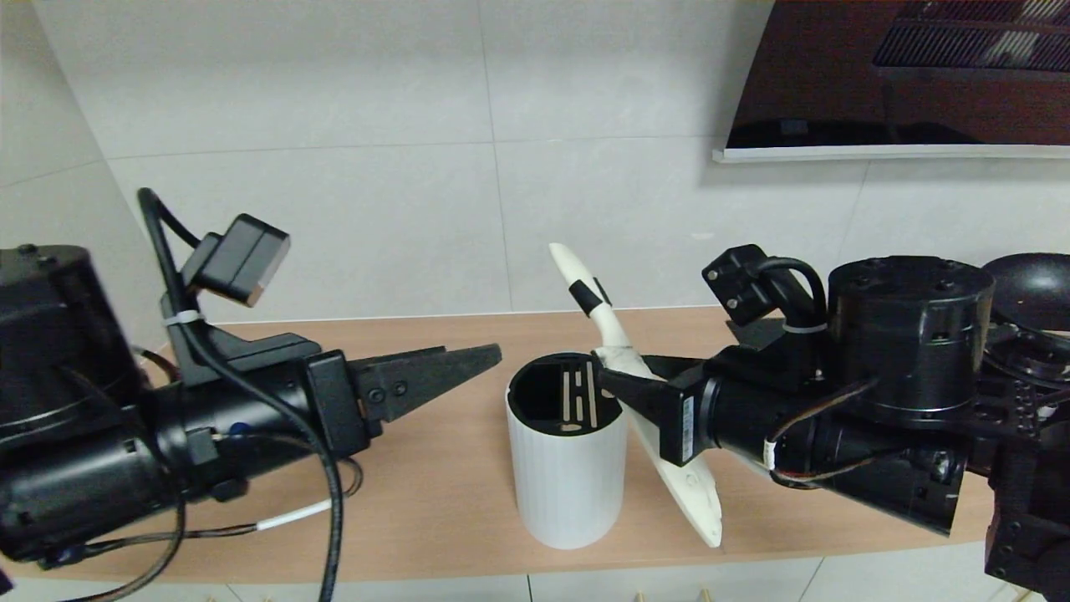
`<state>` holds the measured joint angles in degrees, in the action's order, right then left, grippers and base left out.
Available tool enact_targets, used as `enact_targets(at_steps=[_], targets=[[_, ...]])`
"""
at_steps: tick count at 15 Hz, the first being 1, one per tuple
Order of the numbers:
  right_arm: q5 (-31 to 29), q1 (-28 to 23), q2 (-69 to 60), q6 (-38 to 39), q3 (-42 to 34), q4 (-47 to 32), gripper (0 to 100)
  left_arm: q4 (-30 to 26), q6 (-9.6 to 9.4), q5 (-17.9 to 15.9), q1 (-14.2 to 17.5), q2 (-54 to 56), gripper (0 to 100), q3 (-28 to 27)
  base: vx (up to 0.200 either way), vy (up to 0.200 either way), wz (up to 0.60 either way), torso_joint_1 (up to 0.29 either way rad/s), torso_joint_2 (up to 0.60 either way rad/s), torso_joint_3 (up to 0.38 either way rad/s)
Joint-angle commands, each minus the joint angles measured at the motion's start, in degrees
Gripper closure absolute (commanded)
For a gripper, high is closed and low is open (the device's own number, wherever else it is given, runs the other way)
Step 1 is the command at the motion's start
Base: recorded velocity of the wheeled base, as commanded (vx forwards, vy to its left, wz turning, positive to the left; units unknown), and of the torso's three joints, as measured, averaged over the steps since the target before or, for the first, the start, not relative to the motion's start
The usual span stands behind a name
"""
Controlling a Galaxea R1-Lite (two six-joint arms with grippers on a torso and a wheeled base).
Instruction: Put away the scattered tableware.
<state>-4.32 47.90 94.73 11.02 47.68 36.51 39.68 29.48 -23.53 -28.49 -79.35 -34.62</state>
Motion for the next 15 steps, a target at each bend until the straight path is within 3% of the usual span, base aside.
enact_targets(at_steps=[1, 3, 4, 5, 9, 15], targets=[[0.01, 1.32, 1.07, 0.32, 0.14, 0.05, 100, 6.29, 2.69, 1.47, -2.01, -8.45, 0, 0.61, 0.0, 0.0, 0.0, 0.0, 0.0, 0.0], [0.01, 2.29, 0.72, 1.37, 0.14, 1.28, 100, 10.07, 5.77, 1.47, -2.62, -10.39, 0, 0.43, 0.0, 0.0, 0.0, 0.0, 0.0, 0.0], [0.01, 3.43, 1.07, 2.16, 0.22, 2.78, 100, 12.88, 8.67, 1.91, -3.15, -12.06, 0, 0.17, 0.0, 0.0, 0.0, 0.0, 0.0, 0.0], [0.01, 4.13, 1.6, 2.16, 0.14, 3.57, 100, 15.25, 10.34, 3.4, -3.68, -13.64, 0, -0.1, 0.0, 0.0, 0.0, 0.0, 0.0, 0.0], [-0.43, 6.77, 3.97, 2.95, 0.49, 3.74, 100, 18.5, 10.6, 14.83, -7.11, -19.7, 0, -3.79, 0.0, 0.0, 0.0, 0.0, 0.0, 0.0], [-1.31, 7.12, 4.67, 2.95, 0.4, 3.74, 100, 21.14, 10.6, 15.35, -7.19, -19.7, 0, -3.87, 0.0, 0.0, 0.0, 0.0, 0.0, 0.0]])
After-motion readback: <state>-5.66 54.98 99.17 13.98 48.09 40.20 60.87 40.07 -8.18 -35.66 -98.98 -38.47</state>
